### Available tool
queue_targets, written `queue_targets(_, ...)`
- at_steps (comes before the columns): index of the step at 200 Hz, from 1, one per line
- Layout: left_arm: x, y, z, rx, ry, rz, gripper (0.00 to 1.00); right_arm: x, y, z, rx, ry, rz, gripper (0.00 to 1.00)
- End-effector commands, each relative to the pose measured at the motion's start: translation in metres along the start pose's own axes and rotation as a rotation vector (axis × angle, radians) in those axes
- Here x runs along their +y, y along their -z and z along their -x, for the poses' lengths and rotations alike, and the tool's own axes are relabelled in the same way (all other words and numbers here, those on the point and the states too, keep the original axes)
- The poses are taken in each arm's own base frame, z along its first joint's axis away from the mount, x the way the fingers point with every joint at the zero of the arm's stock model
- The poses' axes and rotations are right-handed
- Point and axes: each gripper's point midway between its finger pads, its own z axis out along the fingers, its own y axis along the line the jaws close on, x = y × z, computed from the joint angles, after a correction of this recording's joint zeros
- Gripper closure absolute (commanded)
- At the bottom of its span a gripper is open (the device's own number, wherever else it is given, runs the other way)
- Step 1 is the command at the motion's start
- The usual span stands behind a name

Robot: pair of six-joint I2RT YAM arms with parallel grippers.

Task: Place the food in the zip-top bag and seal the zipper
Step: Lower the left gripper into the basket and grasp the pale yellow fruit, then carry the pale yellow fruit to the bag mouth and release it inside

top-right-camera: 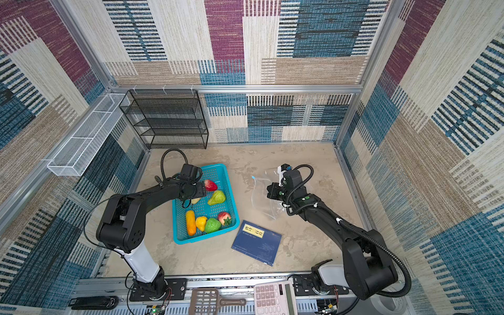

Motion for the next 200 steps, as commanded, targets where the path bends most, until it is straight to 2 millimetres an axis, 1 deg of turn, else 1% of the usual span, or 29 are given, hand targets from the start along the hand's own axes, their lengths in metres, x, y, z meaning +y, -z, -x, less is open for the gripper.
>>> queue_targets(1, 0.003, 0.0, 0.003, -0.005, -0.031, 0.017, 0.32, 0.0, 0.003, 0.005, -0.02, 0.014, -0.012, 1.0)
queue_targets(11, 0.002, 0.002, 0.004, -0.01, -0.033, 0.014, 0.4, 0.0, 0.003, 0.005, -0.021, 0.014, -0.012, 1.0)
queue_targets(19, 0.003, 0.003, 0.004, -0.011, -0.034, 0.014, 0.44, 0.001, 0.004, 0.006, -0.024, 0.014, -0.011, 1.0)
queue_targets(42, 0.0, 0.013, 0.009, -0.028, -0.033, -0.004, 0.46, 0.001, 0.004, 0.007, -0.025, 0.014, -0.011, 1.0)
queue_targets(69, -0.01, 0.04, 0.016, -0.065, -0.02, -0.082, 0.46, 0.001, 0.003, 0.008, -0.026, 0.017, -0.011, 1.0)
queue_targets(96, -0.027, 0.077, 0.02, -0.113, -0.007, -0.209, 0.45, 0.0, 0.002, 0.008, -0.024, 0.019, -0.016, 1.0)
queue_targets(126, -0.057, 0.119, 0.016, -0.151, -0.003, -0.395, 0.45, 0.001, 0.001, 0.009, -0.023, 0.02, -0.015, 1.0)
queue_targets(149, -0.086, 0.15, 0.011, -0.173, 0.039, -0.574, 0.45, 0.0, -0.003, 0.008, -0.011, 0.011, -0.017, 1.0)
queue_targets(175, -0.124, 0.18, 0.005, -0.153, 0.049, -0.751, 0.46, -0.001, -0.007, 0.011, -0.001, 0.01, -0.034, 1.0)
queue_targets(200, -0.166, 0.2, -0.008, -0.146, -0.005, -0.846, 0.46, 0.005, -0.011, 0.015, 0.02, 0.011, -0.02, 1.0)
